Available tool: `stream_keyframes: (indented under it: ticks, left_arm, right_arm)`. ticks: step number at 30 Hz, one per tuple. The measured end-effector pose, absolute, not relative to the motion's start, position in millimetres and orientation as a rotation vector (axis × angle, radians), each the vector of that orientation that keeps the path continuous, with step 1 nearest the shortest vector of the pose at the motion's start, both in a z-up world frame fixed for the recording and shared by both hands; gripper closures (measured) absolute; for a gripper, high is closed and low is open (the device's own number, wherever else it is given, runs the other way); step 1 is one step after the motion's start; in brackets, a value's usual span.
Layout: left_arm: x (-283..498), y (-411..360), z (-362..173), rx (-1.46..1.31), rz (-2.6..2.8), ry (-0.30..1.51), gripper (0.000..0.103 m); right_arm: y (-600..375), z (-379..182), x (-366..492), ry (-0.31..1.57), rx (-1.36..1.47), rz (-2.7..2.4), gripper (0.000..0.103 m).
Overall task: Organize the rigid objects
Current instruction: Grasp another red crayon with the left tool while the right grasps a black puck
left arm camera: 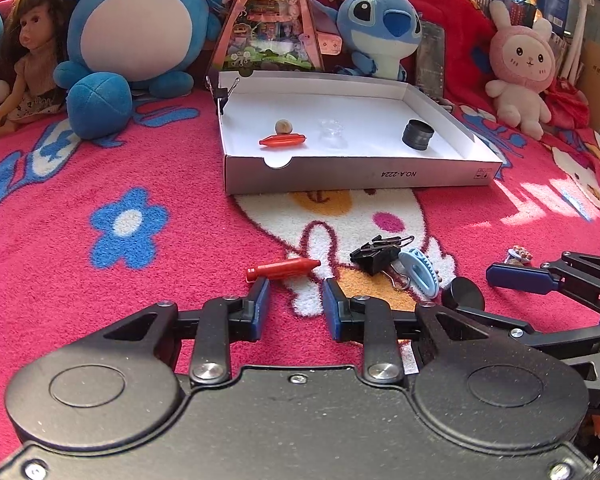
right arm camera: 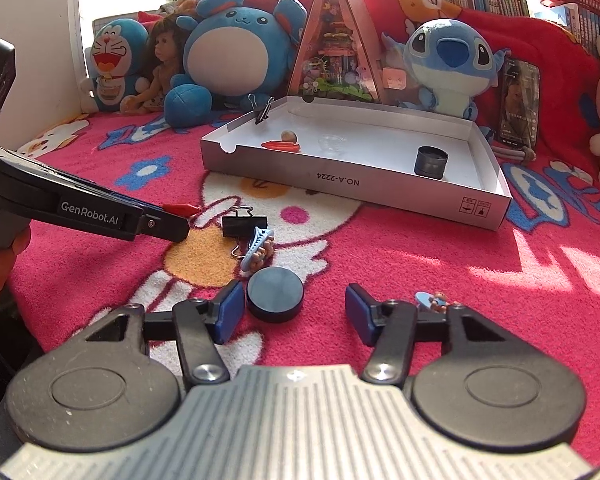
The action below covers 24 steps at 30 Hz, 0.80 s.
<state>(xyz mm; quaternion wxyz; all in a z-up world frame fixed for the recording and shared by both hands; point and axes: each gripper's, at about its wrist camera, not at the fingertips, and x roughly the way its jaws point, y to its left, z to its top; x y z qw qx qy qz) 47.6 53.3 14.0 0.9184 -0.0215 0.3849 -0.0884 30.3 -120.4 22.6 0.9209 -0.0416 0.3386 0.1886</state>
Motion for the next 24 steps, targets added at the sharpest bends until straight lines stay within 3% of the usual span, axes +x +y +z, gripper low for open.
stream_keyframes:
  ticks: [1, 4, 8, 24]
  left_arm:
    - [47.3, 53.3, 14.3, -0.036, -0.174, 0.782, 0.074]
    - [43.8, 48.5, 15.3, 0.006, -0.149, 0.75, 0.056]
    - [39.0, 37.7, 15.6, 0.069, -0.153, 0.711, 0.049]
    - [23.8, 35.2, 5.8, 0.08, -0.072, 0.658, 0.042]
  right_arm:
    - [-120.3, 22.3, 30.3, 0.696, -0.085, 0.386, 0.037]
    - [-120.0, 21.1, 30.2, 0.692, -0.08, 0.38, 0.037]
    - [-117.9, 20.1, 29.4, 0.683, -0.087, 0.375, 0.039]
    - [-112.8, 18.2, 24.0, 0.63, -0.125, 0.349, 0.043]
